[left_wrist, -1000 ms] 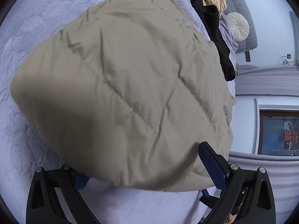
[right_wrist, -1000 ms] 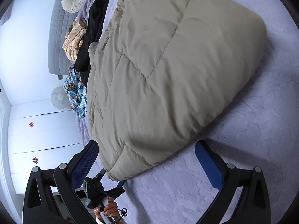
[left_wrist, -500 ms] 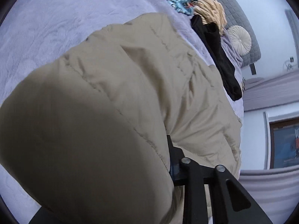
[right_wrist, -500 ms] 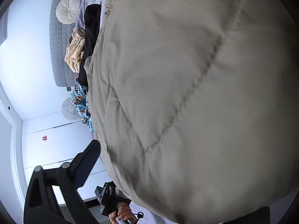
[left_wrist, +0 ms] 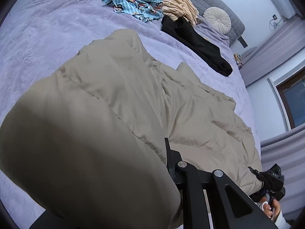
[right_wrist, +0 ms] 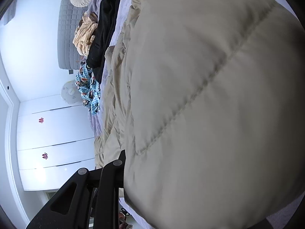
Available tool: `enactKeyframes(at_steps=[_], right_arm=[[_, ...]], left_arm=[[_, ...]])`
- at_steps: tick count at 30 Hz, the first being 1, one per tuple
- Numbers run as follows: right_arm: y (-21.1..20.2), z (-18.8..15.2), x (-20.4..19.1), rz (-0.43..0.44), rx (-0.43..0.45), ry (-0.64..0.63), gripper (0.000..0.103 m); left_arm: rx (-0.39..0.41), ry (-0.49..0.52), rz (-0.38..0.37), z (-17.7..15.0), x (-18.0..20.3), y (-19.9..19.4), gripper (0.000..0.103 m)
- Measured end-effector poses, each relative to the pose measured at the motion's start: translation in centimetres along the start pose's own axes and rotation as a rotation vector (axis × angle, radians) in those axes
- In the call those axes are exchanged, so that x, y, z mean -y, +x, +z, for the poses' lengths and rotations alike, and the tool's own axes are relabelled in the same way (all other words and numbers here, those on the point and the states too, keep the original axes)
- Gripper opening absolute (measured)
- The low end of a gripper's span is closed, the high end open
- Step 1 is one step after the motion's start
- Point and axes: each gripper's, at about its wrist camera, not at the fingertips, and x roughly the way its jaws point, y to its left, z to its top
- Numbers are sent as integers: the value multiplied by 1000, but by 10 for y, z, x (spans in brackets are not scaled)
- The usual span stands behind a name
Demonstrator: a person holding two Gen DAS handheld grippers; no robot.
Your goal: Fold large clothes
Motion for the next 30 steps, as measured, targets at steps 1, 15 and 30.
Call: enactKeyframes(at_steps=[1, 15, 30], right_arm=[[-5, -9, 3, -2, -4, 5, 25], [-65, -156, 62, -80, -11, 104, 27], [-108, -183, 22, -383, 145, 12, 48]], left_arm=[[-14, 3, -5, -9, -3, -6, 18], [-247, -6, -22, -115, -81, -58, 22], [-149, 61, 127, -104, -99, -155, 22]])
